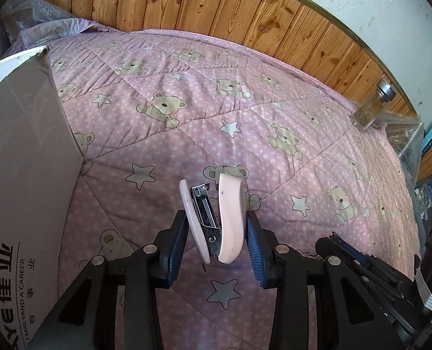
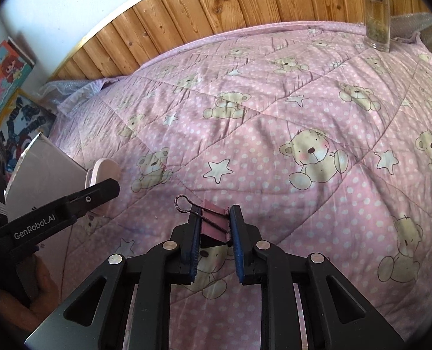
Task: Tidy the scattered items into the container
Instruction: 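Carry the stapler in left tool while right tool carries the binder clip to the box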
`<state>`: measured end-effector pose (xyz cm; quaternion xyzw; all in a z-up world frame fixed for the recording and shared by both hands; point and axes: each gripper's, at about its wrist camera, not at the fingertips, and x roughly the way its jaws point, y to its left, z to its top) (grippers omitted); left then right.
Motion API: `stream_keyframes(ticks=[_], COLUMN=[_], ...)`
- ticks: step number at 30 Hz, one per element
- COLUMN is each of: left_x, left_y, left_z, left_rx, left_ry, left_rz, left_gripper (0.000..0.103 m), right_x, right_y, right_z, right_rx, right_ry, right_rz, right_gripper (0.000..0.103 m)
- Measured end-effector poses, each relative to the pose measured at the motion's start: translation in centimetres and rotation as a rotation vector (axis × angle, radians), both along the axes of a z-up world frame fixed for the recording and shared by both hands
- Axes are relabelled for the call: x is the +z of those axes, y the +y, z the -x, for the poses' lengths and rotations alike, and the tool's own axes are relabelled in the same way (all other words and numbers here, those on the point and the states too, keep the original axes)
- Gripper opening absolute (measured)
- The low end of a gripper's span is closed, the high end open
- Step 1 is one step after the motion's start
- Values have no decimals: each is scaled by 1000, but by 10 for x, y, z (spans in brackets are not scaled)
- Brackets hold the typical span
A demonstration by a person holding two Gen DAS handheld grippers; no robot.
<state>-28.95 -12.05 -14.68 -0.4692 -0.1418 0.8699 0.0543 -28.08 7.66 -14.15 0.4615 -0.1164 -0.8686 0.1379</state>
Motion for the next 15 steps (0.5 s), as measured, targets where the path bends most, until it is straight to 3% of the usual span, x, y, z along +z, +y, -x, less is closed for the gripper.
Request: stream_keyframes(ticks=[15], left_x=[47], left_y=[7], left_z=[-42], left_rx=[-39], left_ry=[68], left_rz=[-64], left_gripper=[41], right_x=[43], right_y=[-13], right_z=[-47], right_rx=[14], right_ry=[43], right_rz=[-9], right_gripper=[20])
